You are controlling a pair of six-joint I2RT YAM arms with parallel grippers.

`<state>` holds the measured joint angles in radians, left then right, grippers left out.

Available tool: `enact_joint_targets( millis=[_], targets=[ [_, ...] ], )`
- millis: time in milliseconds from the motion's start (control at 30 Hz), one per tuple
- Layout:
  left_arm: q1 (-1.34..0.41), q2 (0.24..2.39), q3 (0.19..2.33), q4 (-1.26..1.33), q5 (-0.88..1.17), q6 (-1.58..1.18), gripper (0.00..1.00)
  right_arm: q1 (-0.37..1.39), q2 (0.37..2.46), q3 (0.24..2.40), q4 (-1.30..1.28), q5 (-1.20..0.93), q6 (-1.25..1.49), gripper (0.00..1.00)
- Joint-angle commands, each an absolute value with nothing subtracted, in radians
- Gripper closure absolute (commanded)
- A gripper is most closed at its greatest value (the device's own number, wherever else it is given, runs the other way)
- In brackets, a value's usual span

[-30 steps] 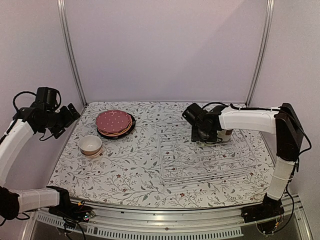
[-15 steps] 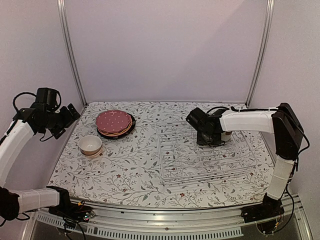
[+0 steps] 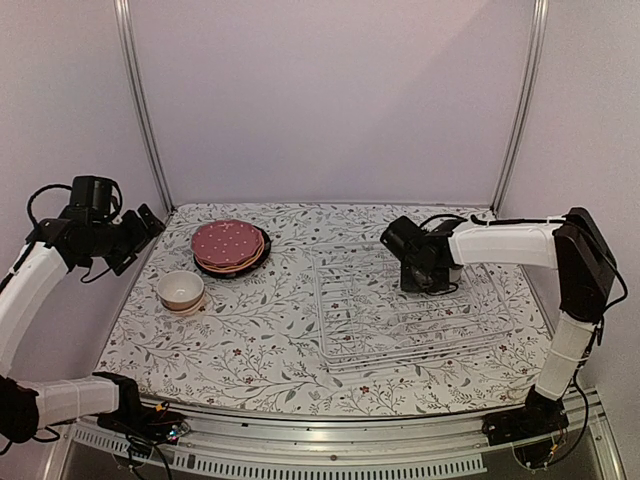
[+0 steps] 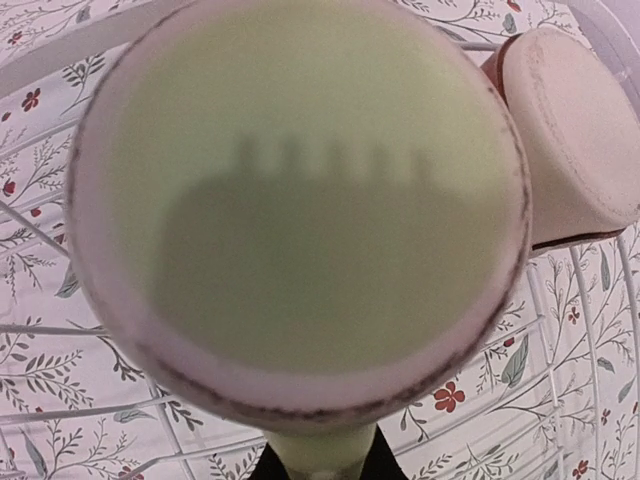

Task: Unload the mixed dishes from the dish rack
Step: Grab the cup from the dish rack.

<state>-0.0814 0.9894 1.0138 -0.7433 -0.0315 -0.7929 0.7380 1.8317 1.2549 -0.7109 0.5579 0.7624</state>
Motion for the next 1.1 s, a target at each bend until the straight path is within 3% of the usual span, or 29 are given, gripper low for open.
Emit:
enact_joint_targets(
  millis=[0,67,567,1067],
  targets=[
    [-0.09,0.982,0.997,-0.711,0.018,-0.775,0.0,0.727,1.762,1.247,-0.696,0.558,0.724,0.96],
    [-0.092,0.985,0.993,-0.701,0.031,-0.772,0.0,0.722,1.749,1.246,-0.695,0.56,0.709,1.0],
    [-0.174,0.98,0.999,-0.586,0.067,-0.644,0.0,0.715,1.521,1.272,-0.705,0.485,0.598,1.0],
    [-0.455,0.903,0.976,-0.329,0.033,-0.34,0.0,0.715,1.333,1.474,-0.757,-0.035,0.485,1.0]
  ],
)
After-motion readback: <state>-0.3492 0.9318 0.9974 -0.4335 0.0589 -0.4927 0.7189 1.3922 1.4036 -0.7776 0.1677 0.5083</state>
